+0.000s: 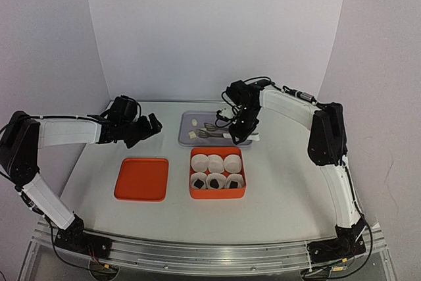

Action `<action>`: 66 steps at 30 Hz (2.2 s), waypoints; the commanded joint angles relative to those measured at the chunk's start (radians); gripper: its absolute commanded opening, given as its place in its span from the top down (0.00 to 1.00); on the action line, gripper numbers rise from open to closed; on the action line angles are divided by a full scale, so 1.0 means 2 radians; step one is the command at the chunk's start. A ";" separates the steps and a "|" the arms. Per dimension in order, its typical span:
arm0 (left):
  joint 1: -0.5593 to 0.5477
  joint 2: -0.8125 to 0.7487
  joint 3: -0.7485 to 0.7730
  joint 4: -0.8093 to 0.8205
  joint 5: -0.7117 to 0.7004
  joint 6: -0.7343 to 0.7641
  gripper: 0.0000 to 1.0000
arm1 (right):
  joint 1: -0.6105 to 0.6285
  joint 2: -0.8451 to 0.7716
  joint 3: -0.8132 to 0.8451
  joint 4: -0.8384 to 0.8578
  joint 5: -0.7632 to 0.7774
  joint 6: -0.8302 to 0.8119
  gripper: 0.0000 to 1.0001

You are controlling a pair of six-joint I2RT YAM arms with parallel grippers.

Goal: Pack the chocolate

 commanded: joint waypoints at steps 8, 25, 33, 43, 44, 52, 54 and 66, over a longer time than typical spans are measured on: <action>-0.002 -0.005 0.018 -0.011 -0.009 0.009 0.00 | -0.009 0.023 0.047 -0.009 -0.012 -0.005 0.64; -0.002 -0.005 0.018 -0.012 -0.010 0.007 0.00 | -0.013 0.044 0.064 -0.016 -0.009 -0.006 0.66; -0.002 -0.008 0.015 -0.013 -0.012 0.006 0.00 | -0.013 0.036 0.055 -0.018 -0.007 -0.005 0.70; -0.002 -0.021 0.007 -0.013 -0.020 0.004 0.00 | -0.013 0.026 0.063 -0.016 -0.004 -0.002 0.80; -0.002 -0.022 0.006 -0.013 -0.020 0.004 0.00 | -0.013 0.023 0.064 -0.016 -0.004 -0.002 0.82; -0.002 -0.025 0.005 -0.007 -0.022 0.003 0.00 | -0.012 -0.007 0.058 -0.011 -0.012 0.003 0.92; -0.002 -0.026 0.004 -0.005 -0.022 0.003 0.00 | -0.012 -0.018 0.054 -0.009 -0.017 0.004 0.94; -0.002 -0.023 0.006 0.003 -0.017 0.002 0.00 | -0.012 -0.090 -0.003 0.010 -0.025 0.028 0.98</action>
